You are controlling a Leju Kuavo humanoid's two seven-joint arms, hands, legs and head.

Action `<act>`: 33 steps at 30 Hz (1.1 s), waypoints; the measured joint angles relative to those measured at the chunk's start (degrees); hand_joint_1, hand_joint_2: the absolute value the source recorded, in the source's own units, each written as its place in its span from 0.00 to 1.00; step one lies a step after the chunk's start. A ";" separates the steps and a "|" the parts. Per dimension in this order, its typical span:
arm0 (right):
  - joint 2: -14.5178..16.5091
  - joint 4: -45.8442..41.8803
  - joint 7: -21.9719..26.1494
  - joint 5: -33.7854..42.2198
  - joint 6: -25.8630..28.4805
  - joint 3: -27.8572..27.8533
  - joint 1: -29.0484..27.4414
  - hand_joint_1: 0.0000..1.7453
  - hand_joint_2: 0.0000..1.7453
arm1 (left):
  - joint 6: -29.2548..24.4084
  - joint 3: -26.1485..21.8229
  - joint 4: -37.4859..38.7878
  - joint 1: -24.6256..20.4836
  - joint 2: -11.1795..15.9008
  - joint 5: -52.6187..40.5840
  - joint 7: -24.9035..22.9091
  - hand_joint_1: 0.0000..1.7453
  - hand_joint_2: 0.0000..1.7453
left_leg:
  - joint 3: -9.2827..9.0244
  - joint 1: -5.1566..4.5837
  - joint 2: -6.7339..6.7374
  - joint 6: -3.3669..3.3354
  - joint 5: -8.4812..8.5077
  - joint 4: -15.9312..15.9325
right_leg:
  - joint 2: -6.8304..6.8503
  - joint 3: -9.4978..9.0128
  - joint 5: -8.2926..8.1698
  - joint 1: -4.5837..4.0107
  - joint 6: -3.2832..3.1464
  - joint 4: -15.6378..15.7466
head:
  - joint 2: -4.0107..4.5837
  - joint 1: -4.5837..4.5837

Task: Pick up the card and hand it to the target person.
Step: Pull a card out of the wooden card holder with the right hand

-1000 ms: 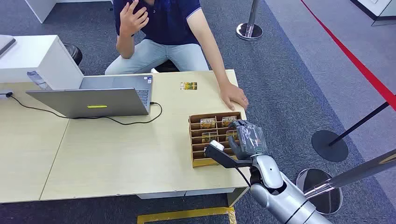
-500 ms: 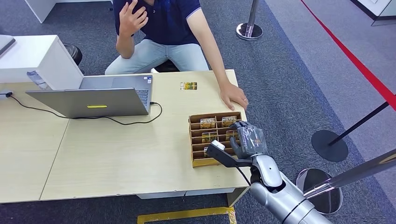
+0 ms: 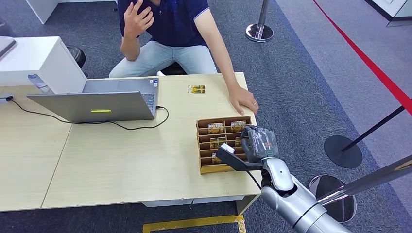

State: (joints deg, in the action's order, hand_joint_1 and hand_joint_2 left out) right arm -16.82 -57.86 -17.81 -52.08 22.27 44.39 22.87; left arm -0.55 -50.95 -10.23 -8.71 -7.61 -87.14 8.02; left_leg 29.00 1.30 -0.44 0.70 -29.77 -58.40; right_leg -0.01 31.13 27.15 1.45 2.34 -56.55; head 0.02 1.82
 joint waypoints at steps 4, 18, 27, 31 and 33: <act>0.04 0.30 -0.02 -0.05 0.00 0.02 0.18 0.69 1.00 | 0.00 0.00 0.00 0.00 0.00 0.00 0.00 0.00 0.00 | -0.01 0.00 0.00 0.00 0.00 0.00 | 0.00 0.00 0.00 0.00 0.00 0.00 | 0.00 -0.01; 0.10 0.53 -0.06 -0.20 -0.22 0.04 0.21 0.51 1.00 | 0.00 0.00 0.00 0.00 0.00 0.00 0.07 0.00 0.00 | -0.02 0.00 0.00 0.00 0.00 0.00 | 0.00 0.00 0.00 0.00 0.00 0.00 | 0.00 -0.01; 0.10 0.82 -0.07 -0.20 -0.45 0.07 0.21 0.65 1.00 | 0.00 -0.02 0.00 0.01 0.00 0.00 0.08 0.00 0.00 | -0.01 0.00 0.00 0.00 0.00 0.00 | 0.00 0.00 0.00 0.00 0.00 0.00 | 0.00 -0.01; 0.10 0.91 -0.08 -0.20 -0.65 0.13 0.16 0.75 1.00 | 0.00 -0.02 0.00 0.01 0.00 0.00 0.07 0.00 0.00 | -0.02 0.00 0.01 0.00 0.00 0.00 | 0.00 0.00 0.00 0.00 0.00 0.00 | 0.00 -0.01; 0.10 0.92 -0.08 -0.20 -0.66 0.14 0.16 0.77 1.00 | 0.00 -0.02 0.00 0.01 0.00 0.00 0.07 0.00 0.00 | -0.02 0.00 0.01 0.00 0.00 0.00 | -0.01 -0.01 0.00 0.00 0.00 0.00 | 0.00 -0.01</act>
State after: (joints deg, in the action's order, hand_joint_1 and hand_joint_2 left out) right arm -16.72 -56.94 -17.89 -52.28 21.62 44.53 23.03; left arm -0.55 -50.97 -10.23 -8.70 -7.61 -87.14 8.09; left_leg 28.98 1.30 -0.43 0.70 -29.76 -58.40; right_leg -0.02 31.12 27.15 1.45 2.34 -56.55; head 0.02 1.81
